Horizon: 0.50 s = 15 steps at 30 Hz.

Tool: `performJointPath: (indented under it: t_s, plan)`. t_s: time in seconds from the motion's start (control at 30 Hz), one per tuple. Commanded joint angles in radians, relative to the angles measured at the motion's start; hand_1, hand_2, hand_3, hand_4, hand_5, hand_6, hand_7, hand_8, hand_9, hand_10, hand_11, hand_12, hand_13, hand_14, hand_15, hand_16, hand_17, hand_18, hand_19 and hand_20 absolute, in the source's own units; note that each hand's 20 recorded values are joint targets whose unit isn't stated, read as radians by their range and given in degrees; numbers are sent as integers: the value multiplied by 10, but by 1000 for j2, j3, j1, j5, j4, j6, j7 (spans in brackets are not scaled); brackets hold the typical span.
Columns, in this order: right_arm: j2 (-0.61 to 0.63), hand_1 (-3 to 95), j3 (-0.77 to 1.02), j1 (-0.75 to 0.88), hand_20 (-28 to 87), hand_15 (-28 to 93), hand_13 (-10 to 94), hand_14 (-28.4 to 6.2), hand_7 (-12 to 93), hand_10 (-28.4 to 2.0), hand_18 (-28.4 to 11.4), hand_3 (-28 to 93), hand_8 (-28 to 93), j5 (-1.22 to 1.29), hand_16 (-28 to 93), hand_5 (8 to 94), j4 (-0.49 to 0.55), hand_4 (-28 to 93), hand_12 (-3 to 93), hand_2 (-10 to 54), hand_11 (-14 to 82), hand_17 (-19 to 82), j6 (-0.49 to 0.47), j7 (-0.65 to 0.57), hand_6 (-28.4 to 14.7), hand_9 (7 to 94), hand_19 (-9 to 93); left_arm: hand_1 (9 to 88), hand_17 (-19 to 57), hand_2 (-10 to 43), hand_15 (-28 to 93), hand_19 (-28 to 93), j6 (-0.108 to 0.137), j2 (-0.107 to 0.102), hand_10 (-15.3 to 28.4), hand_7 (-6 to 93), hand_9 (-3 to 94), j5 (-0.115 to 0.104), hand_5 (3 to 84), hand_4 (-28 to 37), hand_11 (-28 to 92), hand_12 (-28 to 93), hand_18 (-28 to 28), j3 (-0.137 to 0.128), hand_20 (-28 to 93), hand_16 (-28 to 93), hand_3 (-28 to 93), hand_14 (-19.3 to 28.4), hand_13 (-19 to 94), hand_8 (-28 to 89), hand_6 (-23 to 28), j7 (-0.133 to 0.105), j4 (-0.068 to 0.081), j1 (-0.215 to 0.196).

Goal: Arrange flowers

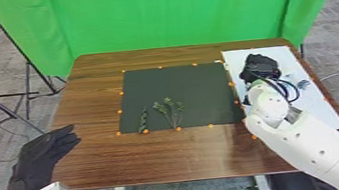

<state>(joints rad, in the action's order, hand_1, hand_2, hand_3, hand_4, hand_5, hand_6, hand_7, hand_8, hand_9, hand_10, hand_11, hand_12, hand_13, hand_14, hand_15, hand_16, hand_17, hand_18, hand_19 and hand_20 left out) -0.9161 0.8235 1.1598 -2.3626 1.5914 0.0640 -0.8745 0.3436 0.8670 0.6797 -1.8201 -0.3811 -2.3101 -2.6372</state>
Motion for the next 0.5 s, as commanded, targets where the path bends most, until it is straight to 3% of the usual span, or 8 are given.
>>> performJointPath:
  t_s: [0.03, 0.07, 0.13, 0.5]
  plan:
    - [-23, 379, 28, -37, -86, 728, 722, -140, 300, -193, -262, 790, 101, 1, 238, 767, -32, -246, 272, -37, 492, 337, -133, -52, -62, 724, 900, 273, -94, 70, 627, 583, 5, -7, 235, 178, 419, -7, 512, -197, 428, 103, 208, 10, 166, -133, 803, 280, 284, -96, 161, -4, 0, -1]
    - [-24, 339, 29, -37, -97, 740, 700, -154, 307, -209, -270, 796, -33, -4, 229, 754, -37, -232, 257, -18, 499, 331, -150, -54, -76, 702, 899, 274, -94, 70, 626, 583, 7, -11, 234, 178, 419, -10, 512, -197, 428, 103, 208, 14, 166, -133, 802, 279, 284, -96, 161, -9, 0, 0]
    - [-28, 317, 36, -34, -102, 746, 684, -164, 299, -221, -278, 791, -75, 1, 225, 745, -44, -228, 252, -10, 497, 328, -172, -67, -91, 684, 899, 273, -94, 70, 626, 583, 3, -12, 235, 178, 419, -7, 512, -197, 428, 103, 208, 14, 166, -133, 803, 279, 284, -96, 161, -5, 2, 5]
    - [-35, 292, 51, -29, -121, 755, 661, -176, 275, -242, -284, 776, -70, 13, 213, 725, -71, -223, 245, -6, 499, 332, -219, -83, -114, 652, 903, 274, -94, 69, 625, 583, -1, -8, 235, 178, 419, -6, 513, -197, 428, 104, 208, 16, 166, -133, 803, 280, 284, -95, 161, 2, 5, 14]
